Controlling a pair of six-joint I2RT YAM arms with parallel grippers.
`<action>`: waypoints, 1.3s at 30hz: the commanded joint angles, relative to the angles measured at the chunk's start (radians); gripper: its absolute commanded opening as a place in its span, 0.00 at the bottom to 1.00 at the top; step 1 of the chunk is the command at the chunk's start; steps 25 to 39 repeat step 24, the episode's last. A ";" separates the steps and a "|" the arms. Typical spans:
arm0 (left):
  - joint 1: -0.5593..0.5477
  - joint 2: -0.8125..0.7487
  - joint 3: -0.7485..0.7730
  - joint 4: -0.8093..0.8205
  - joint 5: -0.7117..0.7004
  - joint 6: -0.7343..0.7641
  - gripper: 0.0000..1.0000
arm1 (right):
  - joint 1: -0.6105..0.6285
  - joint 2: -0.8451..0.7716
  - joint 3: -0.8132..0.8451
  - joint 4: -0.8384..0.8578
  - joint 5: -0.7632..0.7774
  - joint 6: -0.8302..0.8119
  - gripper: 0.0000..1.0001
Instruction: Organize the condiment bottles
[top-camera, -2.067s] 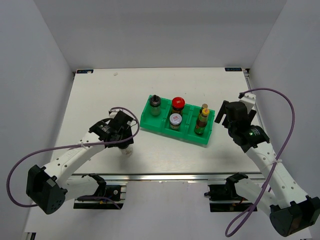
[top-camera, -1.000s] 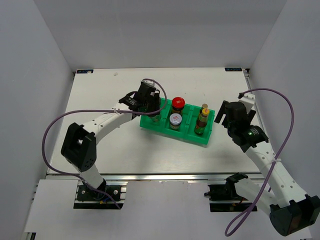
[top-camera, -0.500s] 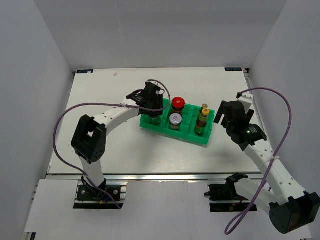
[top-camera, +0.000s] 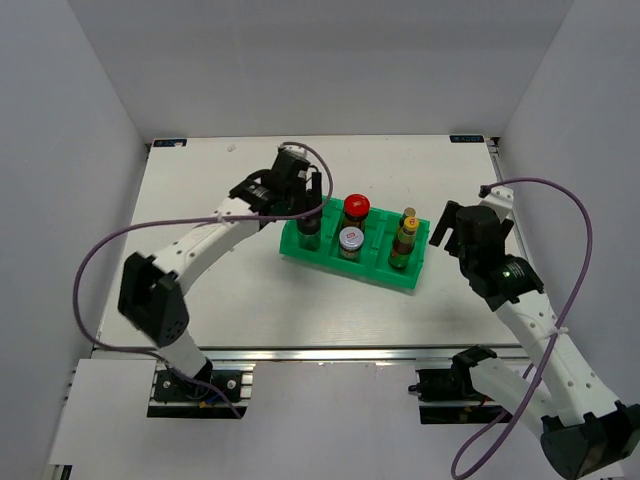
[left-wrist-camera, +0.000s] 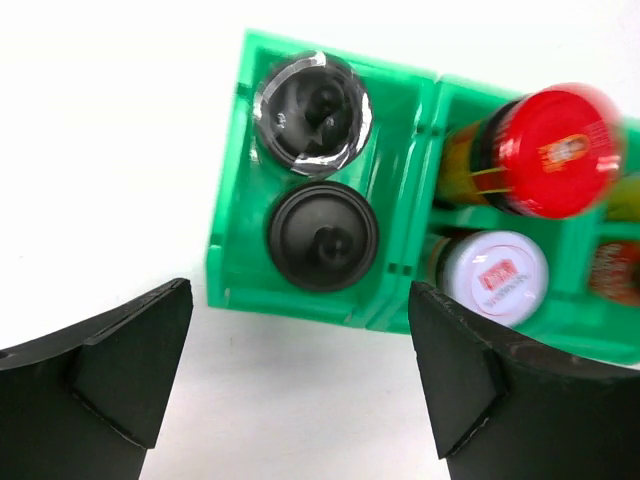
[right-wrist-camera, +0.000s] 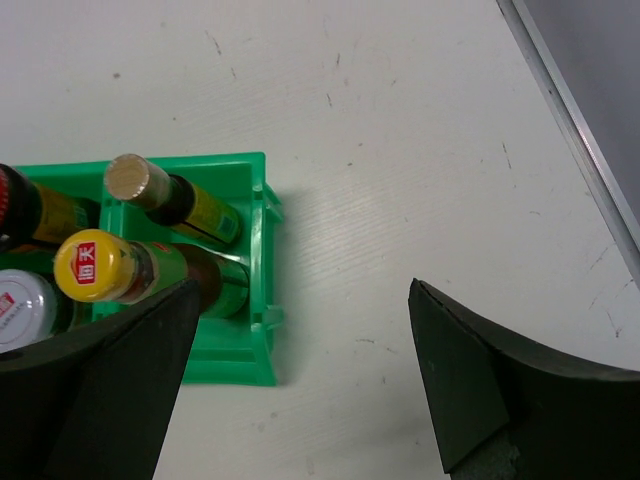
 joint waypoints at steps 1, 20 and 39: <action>-0.005 -0.247 -0.055 -0.065 -0.096 -0.070 0.98 | -0.004 -0.043 -0.010 0.076 -0.009 -0.007 0.89; -0.005 -0.845 -0.586 -0.214 -0.483 -0.521 0.98 | -0.004 -0.079 -0.085 0.057 0.039 0.062 0.89; -0.005 -0.801 -0.567 -0.237 -0.477 -0.532 0.98 | -0.004 -0.087 -0.094 0.071 0.039 0.056 0.89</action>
